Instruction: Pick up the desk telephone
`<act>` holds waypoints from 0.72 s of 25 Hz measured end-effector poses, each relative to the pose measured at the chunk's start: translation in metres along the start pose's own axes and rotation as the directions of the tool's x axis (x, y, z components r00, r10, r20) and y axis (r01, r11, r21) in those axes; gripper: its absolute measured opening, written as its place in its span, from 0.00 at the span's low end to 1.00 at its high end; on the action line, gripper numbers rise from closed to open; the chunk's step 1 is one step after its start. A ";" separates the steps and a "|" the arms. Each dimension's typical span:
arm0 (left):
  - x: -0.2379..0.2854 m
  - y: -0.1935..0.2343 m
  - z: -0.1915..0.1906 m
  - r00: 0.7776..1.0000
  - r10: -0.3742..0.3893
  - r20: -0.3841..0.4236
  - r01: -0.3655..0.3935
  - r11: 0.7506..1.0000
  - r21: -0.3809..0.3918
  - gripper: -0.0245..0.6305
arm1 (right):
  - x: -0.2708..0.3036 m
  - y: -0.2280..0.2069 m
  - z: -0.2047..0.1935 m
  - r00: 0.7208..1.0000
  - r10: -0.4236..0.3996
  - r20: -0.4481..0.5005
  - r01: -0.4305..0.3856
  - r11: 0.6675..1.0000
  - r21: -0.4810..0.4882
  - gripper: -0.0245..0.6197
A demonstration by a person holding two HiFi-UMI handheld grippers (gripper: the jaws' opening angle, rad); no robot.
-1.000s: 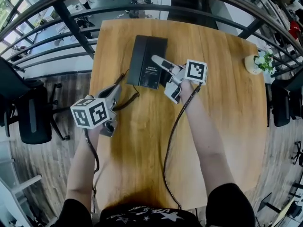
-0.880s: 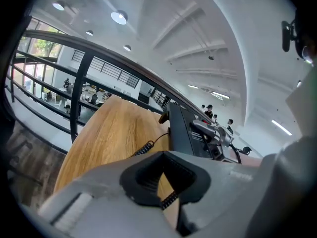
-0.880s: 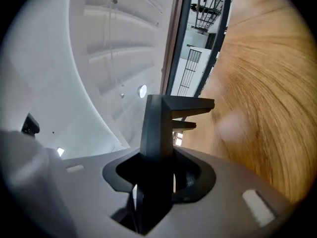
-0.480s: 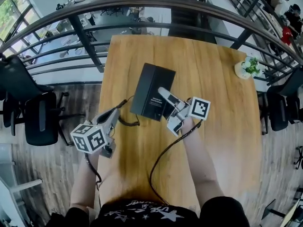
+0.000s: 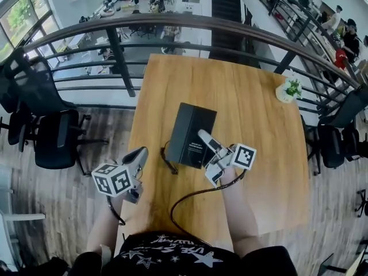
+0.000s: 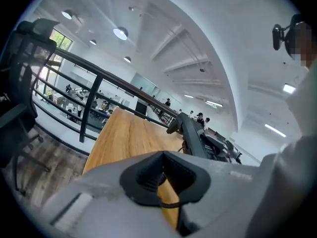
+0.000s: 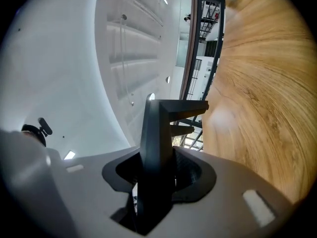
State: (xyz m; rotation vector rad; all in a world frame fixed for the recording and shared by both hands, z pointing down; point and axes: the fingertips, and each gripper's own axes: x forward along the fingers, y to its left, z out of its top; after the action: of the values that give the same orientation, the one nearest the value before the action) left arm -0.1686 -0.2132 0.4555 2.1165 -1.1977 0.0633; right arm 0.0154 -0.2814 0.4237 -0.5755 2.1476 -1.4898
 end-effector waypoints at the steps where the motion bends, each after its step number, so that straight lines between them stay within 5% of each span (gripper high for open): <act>1: -0.009 -0.004 -0.002 1.000 -0.005 0.008 0.005 1.000 0.003 0.04 | -0.005 0.006 -0.008 1.000 0.000 0.005 0.000 1.000 -0.002 0.29; 10: -0.080 -0.029 -0.037 0.998 -0.050 0.044 0.050 0.999 -0.001 0.04 | -0.052 0.051 -0.076 0.994 0.029 0.105 -0.038 0.996 0.085 0.29; 18: -0.139 -0.039 -0.080 0.997 -0.068 0.032 0.068 0.998 -0.002 0.04 | -0.089 0.079 -0.142 0.992 0.011 0.124 -0.016 0.999 0.035 0.29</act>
State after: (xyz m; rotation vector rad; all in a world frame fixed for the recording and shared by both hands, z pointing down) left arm -0.1956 -0.0507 0.4450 2.1611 -1.1426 -0.0024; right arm -0.0019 -0.0980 0.4051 -0.6227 2.0224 -1.4439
